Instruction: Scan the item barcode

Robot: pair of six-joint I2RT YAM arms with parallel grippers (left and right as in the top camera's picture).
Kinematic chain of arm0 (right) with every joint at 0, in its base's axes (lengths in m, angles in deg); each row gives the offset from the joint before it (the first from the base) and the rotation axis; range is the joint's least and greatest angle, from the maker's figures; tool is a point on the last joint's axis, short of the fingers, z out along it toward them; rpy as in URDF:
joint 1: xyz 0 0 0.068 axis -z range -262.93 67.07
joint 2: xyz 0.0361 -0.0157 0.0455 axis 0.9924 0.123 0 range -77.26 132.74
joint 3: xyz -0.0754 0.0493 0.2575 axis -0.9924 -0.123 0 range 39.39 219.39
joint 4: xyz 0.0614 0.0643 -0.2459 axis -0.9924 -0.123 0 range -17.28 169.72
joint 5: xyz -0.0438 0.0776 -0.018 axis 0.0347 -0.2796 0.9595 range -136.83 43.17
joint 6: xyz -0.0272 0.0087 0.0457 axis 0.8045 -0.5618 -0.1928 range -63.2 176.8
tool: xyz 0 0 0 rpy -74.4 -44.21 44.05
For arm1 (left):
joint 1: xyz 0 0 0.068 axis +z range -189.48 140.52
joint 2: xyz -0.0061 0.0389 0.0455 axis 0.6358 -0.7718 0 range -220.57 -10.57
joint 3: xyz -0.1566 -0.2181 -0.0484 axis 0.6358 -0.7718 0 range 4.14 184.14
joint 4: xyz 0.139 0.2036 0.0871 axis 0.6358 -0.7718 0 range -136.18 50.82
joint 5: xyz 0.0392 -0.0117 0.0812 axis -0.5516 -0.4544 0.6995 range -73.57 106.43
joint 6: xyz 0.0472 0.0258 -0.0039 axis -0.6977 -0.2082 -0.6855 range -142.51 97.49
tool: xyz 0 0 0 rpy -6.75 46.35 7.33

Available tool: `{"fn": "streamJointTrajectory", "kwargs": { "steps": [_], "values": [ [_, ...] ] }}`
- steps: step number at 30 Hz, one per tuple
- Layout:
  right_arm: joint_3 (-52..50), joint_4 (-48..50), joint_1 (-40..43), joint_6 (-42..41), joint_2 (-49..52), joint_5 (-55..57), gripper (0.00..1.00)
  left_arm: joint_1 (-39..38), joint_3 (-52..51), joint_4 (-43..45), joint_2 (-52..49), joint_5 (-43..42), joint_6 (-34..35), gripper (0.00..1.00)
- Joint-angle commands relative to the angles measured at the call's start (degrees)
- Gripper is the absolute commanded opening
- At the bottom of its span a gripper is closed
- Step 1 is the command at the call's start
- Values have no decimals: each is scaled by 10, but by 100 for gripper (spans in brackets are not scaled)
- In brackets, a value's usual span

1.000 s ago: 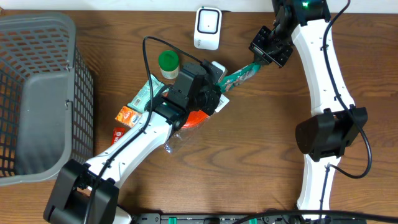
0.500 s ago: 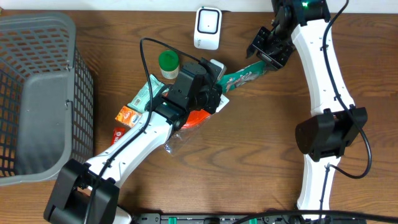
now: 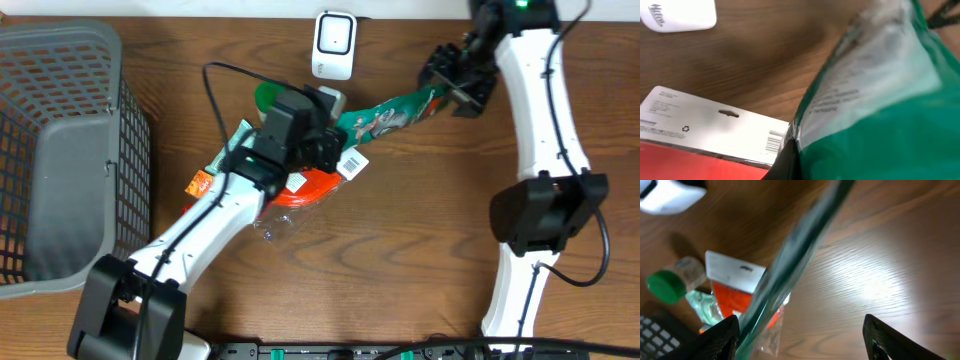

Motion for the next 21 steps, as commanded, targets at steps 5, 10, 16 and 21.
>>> {"fn": "streamJointTrajectory", "kwargs": {
  "steps": [5, 10, 16, 21],
  "values": [
    [12, -35, 70, 40, 3, 3, 76, 62, -4, 46, -6, -101, 27, 7],
    [12, -51, 83, 48, 3, 24, 76, 67, 0, 65, -21, -101, 26, 7],
    [12, -56, 78, 65, 3, 37, 77, 66, 24, 81, -92, -156, 27, 7],
    [12, -56, 75, 74, 3, 38, 76, 76, 54, 89, -139, -157, 33, 7]
  ]
}}
